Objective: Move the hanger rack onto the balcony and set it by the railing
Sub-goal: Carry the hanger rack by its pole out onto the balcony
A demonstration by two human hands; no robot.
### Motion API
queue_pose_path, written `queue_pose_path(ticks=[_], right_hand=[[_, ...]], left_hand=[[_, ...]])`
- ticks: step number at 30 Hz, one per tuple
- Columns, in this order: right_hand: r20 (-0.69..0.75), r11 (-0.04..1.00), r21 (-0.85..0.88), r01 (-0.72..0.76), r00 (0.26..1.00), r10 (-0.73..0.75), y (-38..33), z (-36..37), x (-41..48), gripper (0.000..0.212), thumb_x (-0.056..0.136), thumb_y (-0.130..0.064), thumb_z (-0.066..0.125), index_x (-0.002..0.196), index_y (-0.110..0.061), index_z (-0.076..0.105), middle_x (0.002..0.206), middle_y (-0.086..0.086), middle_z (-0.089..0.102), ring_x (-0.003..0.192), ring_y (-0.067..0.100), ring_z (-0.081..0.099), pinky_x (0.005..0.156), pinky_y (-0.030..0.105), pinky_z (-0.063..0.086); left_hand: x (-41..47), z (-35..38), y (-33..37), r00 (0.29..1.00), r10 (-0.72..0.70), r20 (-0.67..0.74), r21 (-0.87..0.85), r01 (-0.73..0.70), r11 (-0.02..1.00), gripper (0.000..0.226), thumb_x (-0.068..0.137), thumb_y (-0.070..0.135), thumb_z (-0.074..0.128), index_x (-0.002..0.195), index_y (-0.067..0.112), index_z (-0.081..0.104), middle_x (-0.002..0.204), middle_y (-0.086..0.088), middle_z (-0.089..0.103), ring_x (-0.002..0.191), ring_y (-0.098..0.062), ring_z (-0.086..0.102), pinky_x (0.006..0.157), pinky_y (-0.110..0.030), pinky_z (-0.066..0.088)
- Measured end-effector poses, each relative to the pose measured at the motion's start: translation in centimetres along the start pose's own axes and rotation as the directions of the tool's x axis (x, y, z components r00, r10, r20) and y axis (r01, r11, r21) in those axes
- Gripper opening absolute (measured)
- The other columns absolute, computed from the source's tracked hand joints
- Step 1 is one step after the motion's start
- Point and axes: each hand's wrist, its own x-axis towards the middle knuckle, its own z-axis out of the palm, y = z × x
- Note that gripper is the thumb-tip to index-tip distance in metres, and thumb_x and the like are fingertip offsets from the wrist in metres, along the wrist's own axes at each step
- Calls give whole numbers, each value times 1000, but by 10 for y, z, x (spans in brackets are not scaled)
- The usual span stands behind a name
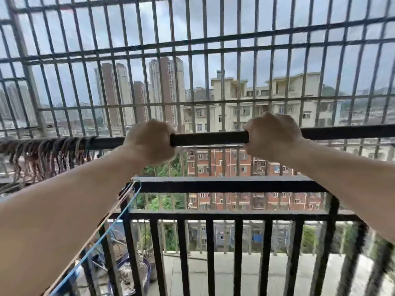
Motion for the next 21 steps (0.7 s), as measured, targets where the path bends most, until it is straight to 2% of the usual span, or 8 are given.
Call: queue_pose_path(ticks=[5, 7, 14, 16, 18, 21], right_hand=[[-2, 999, 51, -4, 1000, 4, -2, -19, -19, 22, 78, -14, 56, 58, -19, 50, 47, -5, 55, 39, 10, 52, 39, 18, 30], [4, 998, 62, -4, 1000, 4, -2, -24, -26, 22, 77, -13, 56, 58, -19, 50, 47, -5, 54, 39, 10, 51, 39, 18, 30], [9, 996, 83, -41, 999, 40, -3, -28, -30, 21, 78, -18, 58, 58, -19, 53, 44, -5, 50, 39, 10, 49, 42, 20, 36], [-10, 996, 89, -22, 1000, 23, -4, -27, -33, 15, 79, -20, 59, 64, -18, 57, 44, -6, 50, 39, 9, 46, 44, 21, 38], [-40, 996, 90, 0, 999, 3, -3, -28, -40, 11, 80, -27, 61, 74, -18, 61, 48, -8, 50, 41, 6, 43, 52, 25, 40], [-137, 999, 25, 48, 990, -45, -2, -28, -50, 16, 82, -32, 59, 81, -16, 60, 57, -7, 49, 48, 12, 45, 70, 36, 42]], left_hand=[[-15, -17, 4, 1000, -6, 3, 14, 6, 1000, 18, 84, 14, 55, 68, 23, 58, 44, 6, 56, 30, -5, 51, 29, -16, 34], [-21, -20, 8, 1000, -2, 3, 22, 2, 1000, 20, 84, 14, 55, 66, 23, 57, 44, 5, 56, 29, -4, 51, 28, -14, 34], [-33, -26, 14, 999, 7, -43, 37, -5, 999, 28, 87, 19, 57, 62, 29, 48, 47, 6, 54, 37, -8, 55, 36, -24, 50], [-37, -27, 16, 998, 7, -66, 63, -3, 998, 22, 88, 31, 59, 68, 29, 51, 48, 8, 54, 38, -8, 55, 37, -25, 50], [-42, -30, 23, 996, 14, -91, 82, -6, 997, 17, 86, 42, 60, 79, 27, 55, 52, 9, 55, 41, -9, 55, 39, -24, 48], [-47, -32, 44, 990, 99, -99, 65, -93, 994, 25, 86, 36, 61, 103, 19, 55, 72, 4, 63, 54, -13, 60, 50, -30, 54]])
